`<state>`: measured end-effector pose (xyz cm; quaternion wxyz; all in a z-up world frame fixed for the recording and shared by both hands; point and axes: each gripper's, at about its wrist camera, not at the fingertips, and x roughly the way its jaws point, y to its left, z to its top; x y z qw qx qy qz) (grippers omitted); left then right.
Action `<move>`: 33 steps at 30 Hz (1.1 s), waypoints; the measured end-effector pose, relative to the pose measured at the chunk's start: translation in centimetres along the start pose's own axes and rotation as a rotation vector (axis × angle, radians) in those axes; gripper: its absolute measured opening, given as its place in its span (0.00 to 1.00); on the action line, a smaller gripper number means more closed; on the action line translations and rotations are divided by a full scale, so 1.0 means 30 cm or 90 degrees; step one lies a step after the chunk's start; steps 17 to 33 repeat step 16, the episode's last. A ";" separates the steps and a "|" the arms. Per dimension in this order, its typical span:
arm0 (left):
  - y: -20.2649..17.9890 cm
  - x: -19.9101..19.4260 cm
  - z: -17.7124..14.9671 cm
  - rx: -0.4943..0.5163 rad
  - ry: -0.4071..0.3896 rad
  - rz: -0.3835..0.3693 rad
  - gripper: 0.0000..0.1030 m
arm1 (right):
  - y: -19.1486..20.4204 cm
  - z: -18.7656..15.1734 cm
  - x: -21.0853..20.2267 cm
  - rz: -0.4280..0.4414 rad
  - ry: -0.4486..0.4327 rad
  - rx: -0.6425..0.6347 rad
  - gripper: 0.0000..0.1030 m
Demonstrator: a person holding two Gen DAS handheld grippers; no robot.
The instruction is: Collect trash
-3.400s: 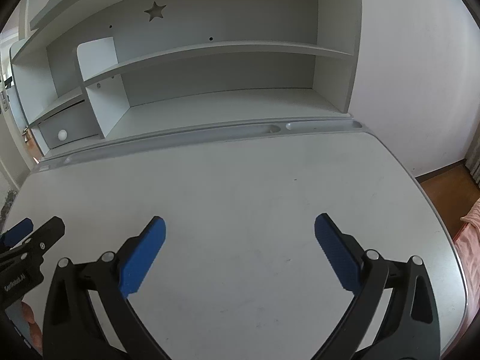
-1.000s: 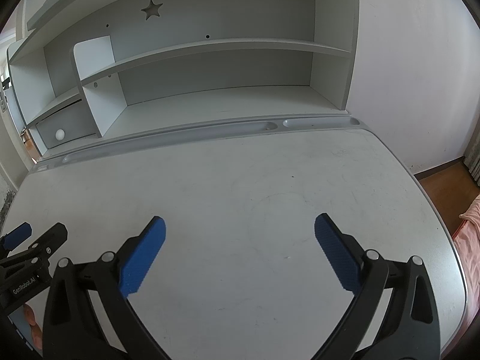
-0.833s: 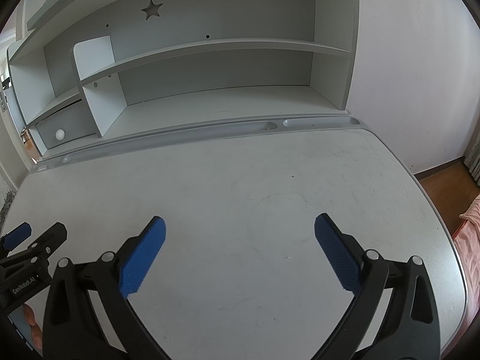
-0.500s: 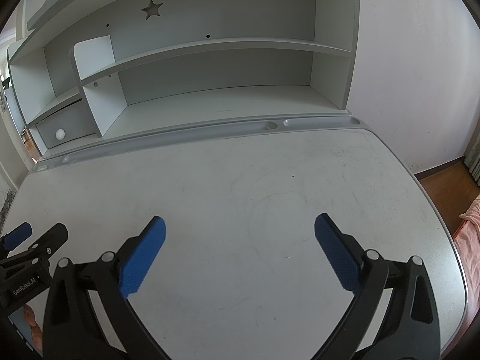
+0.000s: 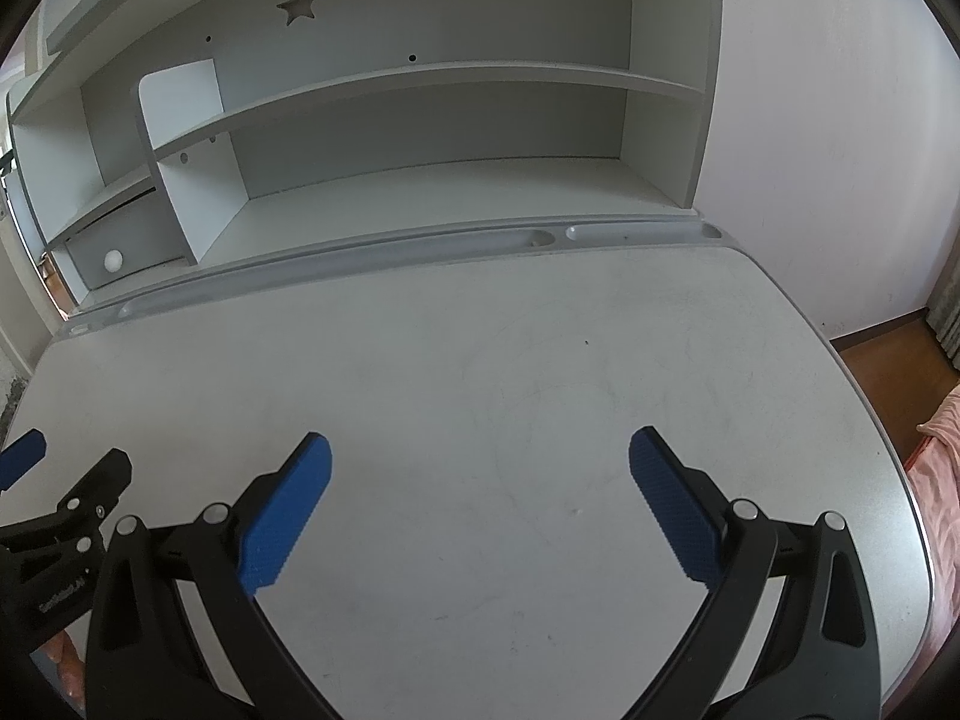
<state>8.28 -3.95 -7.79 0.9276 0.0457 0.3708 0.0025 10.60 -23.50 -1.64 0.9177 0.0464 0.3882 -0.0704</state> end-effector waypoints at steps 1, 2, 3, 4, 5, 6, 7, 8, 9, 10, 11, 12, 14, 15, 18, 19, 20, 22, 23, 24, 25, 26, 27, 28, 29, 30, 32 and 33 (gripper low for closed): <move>0.002 0.001 0.003 -0.003 0.005 -0.006 0.94 | 0.001 0.001 0.002 0.000 0.002 0.000 0.93; 0.004 0.002 0.007 -0.006 0.008 -0.006 0.94 | 0.001 0.000 0.004 0.000 0.004 -0.001 0.93; 0.005 0.005 0.013 -0.006 0.014 -0.008 0.94 | 0.003 0.001 0.006 0.000 0.006 -0.001 0.93; 0.006 0.009 0.014 -0.005 0.020 -0.007 0.94 | 0.004 0.001 0.007 0.000 0.007 -0.001 0.93; 0.011 0.014 0.015 -0.009 0.027 -0.009 0.94 | 0.004 0.000 0.009 0.000 0.009 -0.001 0.93; 0.018 0.017 0.014 -0.018 0.031 -0.010 0.94 | 0.005 0.001 0.009 -0.001 0.011 -0.001 0.93; 0.020 0.019 0.013 -0.019 0.029 -0.003 0.94 | 0.004 0.001 0.011 -0.002 0.013 0.001 0.93; 0.015 0.025 0.013 -0.010 0.031 0.010 0.94 | 0.003 0.001 0.011 -0.001 0.014 0.003 0.93; 0.008 0.034 0.012 0.001 0.036 0.021 0.94 | -0.002 0.000 0.011 -0.003 0.014 0.008 0.93; 0.007 0.040 0.009 0.009 0.040 0.021 0.94 | -0.004 0.000 0.011 -0.007 0.016 0.011 0.93; 0.006 0.049 0.006 0.014 0.048 0.014 0.94 | -0.006 0.000 0.016 -0.015 0.022 0.013 0.93; 0.009 0.060 0.001 0.016 0.063 0.001 0.94 | -0.007 -0.001 0.025 -0.024 0.032 0.012 0.93; 0.021 0.081 -0.007 0.010 0.085 -0.023 0.94 | -0.008 -0.005 0.040 -0.039 0.053 0.010 0.93; 0.029 0.093 -0.012 0.006 0.095 -0.029 0.94 | -0.007 -0.006 0.046 -0.047 0.060 0.007 0.93; 0.041 0.098 -0.017 -0.005 0.094 -0.040 0.94 | -0.005 -0.009 0.052 -0.061 0.070 0.001 0.93; 0.041 0.098 -0.017 -0.005 0.094 -0.040 0.94 | -0.005 -0.009 0.052 -0.061 0.070 0.001 0.93; 0.041 0.098 -0.017 -0.005 0.094 -0.040 0.94 | -0.005 -0.009 0.052 -0.061 0.070 0.001 0.93; 0.041 0.098 -0.017 -0.005 0.094 -0.040 0.94 | -0.005 -0.009 0.052 -0.061 0.070 0.001 0.93; 0.041 0.098 -0.017 -0.005 0.094 -0.040 0.94 | -0.005 -0.009 0.052 -0.061 0.070 0.001 0.93; 0.041 0.098 -0.017 -0.005 0.094 -0.040 0.94 | -0.005 -0.009 0.052 -0.061 0.070 0.001 0.93; 0.041 0.098 -0.017 -0.005 0.094 -0.040 0.94 | -0.005 -0.009 0.052 -0.061 0.070 0.001 0.93; 0.041 0.098 -0.017 -0.005 0.094 -0.040 0.94 | -0.005 -0.009 0.052 -0.061 0.070 0.001 0.93; 0.041 0.098 -0.017 -0.005 0.094 -0.040 0.94 | -0.005 -0.009 0.052 -0.061 0.070 0.001 0.93; 0.041 0.098 -0.017 -0.005 0.094 -0.040 0.94 | -0.005 -0.009 0.052 -0.061 0.070 0.001 0.93; 0.041 0.098 -0.017 -0.005 0.094 -0.040 0.94 | -0.005 -0.009 0.052 -0.061 0.070 0.001 0.93; 0.041 0.098 -0.017 -0.005 0.094 -0.040 0.94 | -0.005 -0.009 0.052 -0.061 0.070 0.001 0.93; 0.041 0.098 -0.017 -0.005 0.094 -0.040 0.94 | -0.005 -0.009 0.052 -0.061 0.070 0.001 0.93; 0.041 0.098 -0.017 -0.005 0.094 -0.040 0.94 | -0.005 -0.009 0.052 -0.061 0.070 0.001 0.93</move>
